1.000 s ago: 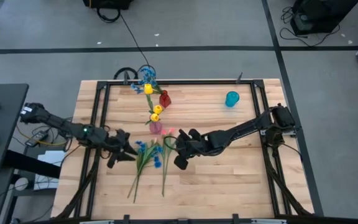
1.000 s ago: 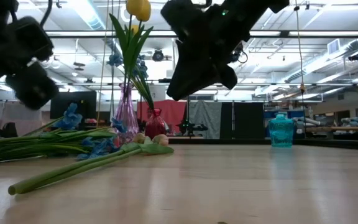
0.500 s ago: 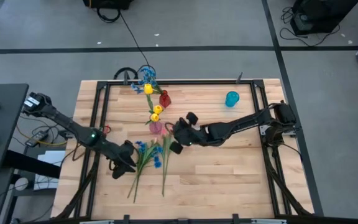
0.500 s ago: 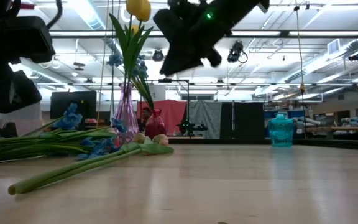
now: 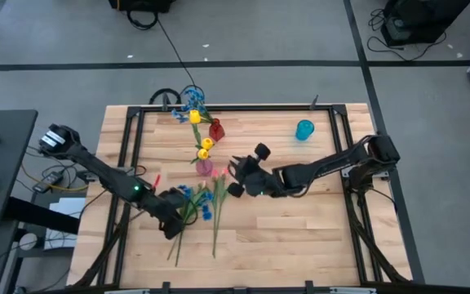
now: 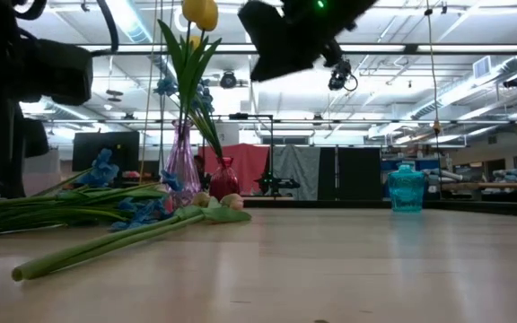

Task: Sort flowers into vase by color
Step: Put the left pink tulip into the blue vase

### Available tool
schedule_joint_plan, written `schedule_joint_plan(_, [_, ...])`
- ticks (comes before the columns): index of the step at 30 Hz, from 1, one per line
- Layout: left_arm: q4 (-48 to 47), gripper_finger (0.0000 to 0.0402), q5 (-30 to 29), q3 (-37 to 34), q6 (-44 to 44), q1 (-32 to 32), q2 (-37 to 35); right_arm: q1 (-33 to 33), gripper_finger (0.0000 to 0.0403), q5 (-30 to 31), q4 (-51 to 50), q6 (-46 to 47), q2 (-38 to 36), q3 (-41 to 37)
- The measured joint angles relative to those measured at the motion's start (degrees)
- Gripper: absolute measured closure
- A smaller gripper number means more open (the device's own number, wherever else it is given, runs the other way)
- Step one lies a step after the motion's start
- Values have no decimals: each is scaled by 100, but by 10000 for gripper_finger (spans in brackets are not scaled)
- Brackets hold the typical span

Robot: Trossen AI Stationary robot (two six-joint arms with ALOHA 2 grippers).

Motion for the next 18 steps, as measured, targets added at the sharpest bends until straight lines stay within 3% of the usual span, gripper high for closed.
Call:
schedule_joint_plan(5, [-6,238,47,156,-354,0,398,88,323,551,77,53,-117,-406])
schedule_joint_plan(18, [-89,239,3,351,-304,4,1053,106,323,410,167,119,-253,-497])
